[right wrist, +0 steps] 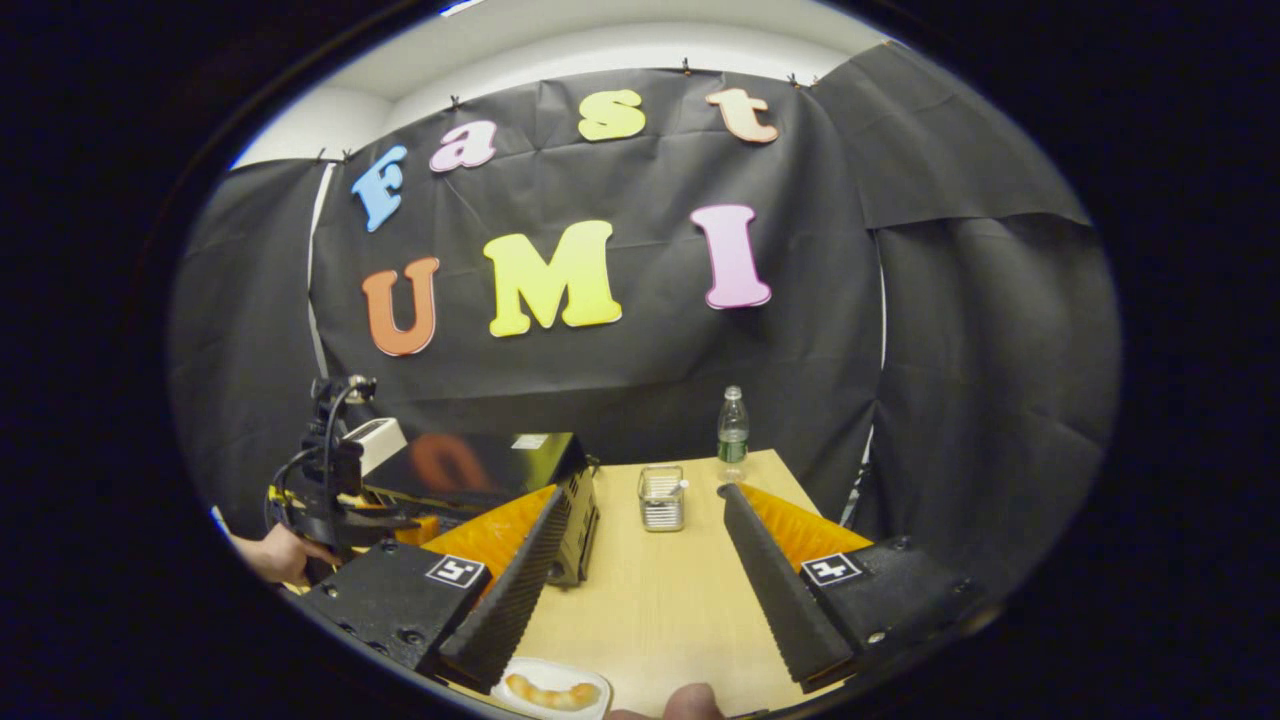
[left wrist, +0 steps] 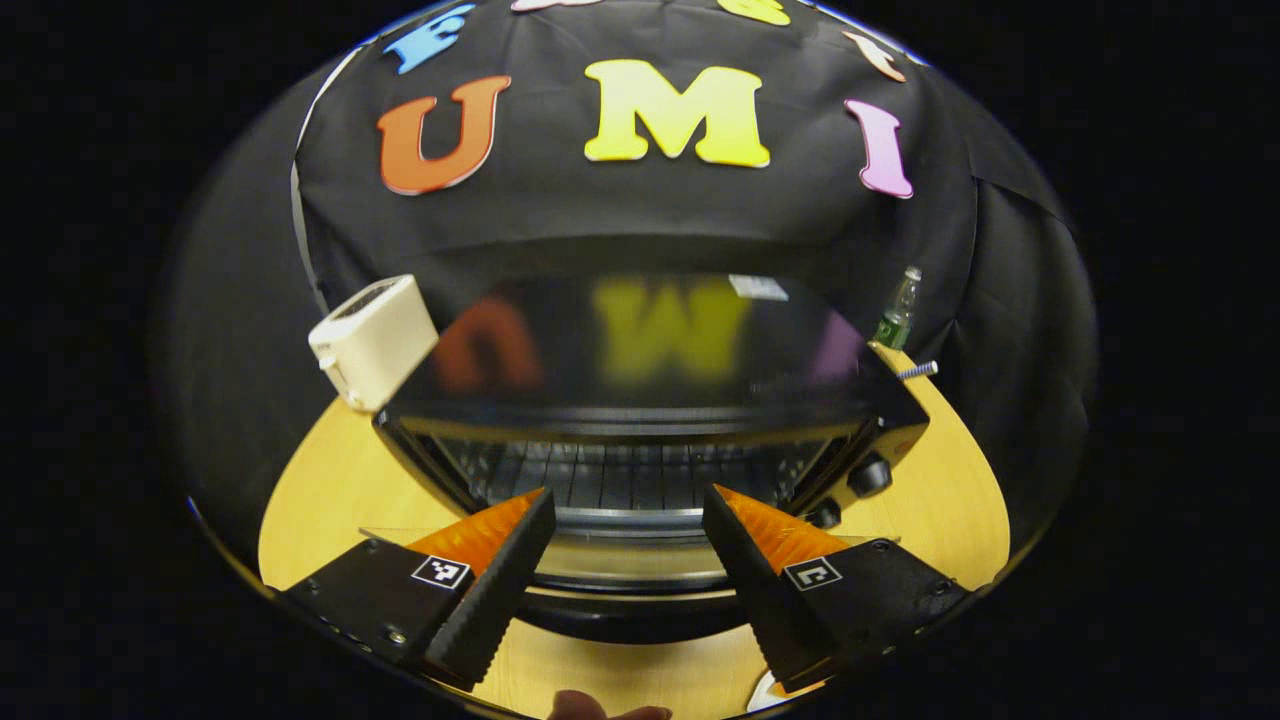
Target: Open the electric oven with the left hand, put the food in, and close the electric oven.
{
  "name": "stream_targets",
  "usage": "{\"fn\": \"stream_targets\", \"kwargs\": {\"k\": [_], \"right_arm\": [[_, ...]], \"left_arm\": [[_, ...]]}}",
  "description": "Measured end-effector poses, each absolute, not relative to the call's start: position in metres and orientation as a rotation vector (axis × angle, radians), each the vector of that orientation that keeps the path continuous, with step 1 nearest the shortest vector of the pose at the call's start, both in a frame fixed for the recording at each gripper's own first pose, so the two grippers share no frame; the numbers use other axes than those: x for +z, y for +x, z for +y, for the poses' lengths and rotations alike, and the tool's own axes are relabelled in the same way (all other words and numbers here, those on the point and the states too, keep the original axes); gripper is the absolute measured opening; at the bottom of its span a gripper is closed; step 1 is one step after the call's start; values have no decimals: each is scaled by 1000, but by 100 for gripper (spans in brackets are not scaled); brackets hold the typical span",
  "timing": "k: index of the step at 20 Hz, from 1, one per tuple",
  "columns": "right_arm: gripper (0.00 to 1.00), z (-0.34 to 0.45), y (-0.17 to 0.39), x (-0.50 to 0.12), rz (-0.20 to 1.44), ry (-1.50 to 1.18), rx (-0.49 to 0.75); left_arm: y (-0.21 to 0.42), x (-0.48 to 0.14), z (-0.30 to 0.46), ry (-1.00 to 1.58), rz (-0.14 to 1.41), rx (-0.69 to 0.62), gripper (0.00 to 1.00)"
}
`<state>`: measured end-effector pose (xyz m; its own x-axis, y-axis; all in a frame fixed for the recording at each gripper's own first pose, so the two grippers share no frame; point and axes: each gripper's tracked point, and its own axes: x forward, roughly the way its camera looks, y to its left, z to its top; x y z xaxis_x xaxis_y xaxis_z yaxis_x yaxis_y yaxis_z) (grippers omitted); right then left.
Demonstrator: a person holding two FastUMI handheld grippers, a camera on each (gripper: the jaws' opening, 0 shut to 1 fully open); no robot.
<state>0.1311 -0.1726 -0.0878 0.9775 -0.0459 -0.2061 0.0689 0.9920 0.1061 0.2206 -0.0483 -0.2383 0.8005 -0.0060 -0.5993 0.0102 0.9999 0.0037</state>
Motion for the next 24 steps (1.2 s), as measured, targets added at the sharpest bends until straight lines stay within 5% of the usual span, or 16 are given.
{"fn": "stream_targets", "kwargs": {"k": [12,24], "right_arm": [[98,-136,61,-77,200,62,-165],[98,-117,-24,-78,224,2,-332]], "left_arm": [[119,-320,-42,-106,879,-56,96],[114,-333,-42,4,856,-167,96]]}}
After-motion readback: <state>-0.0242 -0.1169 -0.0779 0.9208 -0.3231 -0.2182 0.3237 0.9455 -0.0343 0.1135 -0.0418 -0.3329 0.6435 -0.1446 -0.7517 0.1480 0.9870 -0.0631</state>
